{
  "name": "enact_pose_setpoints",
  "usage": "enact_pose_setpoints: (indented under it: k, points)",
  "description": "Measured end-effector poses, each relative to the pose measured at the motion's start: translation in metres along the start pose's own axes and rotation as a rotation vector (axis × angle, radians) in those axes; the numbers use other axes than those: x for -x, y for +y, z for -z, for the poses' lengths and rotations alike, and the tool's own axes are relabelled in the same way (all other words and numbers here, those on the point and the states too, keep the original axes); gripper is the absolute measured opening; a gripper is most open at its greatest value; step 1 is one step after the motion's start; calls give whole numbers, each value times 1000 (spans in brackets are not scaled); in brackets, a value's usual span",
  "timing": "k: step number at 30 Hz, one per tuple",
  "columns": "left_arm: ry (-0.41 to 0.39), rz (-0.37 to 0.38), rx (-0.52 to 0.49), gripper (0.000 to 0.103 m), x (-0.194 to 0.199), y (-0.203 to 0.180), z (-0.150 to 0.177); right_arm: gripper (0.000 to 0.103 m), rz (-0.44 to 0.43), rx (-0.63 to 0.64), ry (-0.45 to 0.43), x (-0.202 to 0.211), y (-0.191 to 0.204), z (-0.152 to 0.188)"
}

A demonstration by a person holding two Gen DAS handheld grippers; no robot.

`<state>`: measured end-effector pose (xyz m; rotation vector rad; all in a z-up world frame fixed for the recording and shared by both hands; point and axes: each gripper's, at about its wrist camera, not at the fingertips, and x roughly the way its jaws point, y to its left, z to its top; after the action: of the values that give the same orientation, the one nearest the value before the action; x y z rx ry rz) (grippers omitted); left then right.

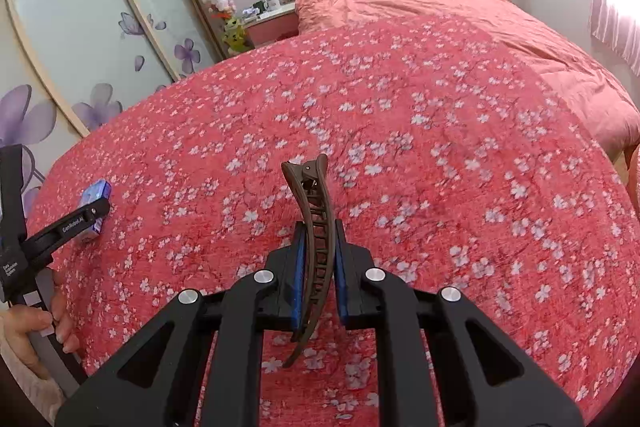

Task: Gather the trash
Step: 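Carry the tissue pack and hair clip over the orange basket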

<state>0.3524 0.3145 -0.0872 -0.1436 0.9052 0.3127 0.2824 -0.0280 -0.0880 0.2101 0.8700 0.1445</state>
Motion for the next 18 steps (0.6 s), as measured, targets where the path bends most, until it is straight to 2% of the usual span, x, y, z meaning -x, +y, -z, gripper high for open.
enact_pose_setpoints:
  k: [11, 18]
  points:
    - [-27, 78, 21, 50, 6, 7, 2, 13, -1, 4, 1, 3, 0, 2]
    - [-75, 88, -46, 50, 31, -5, 17, 13, -19, -22, -50, 28, -12, 5]
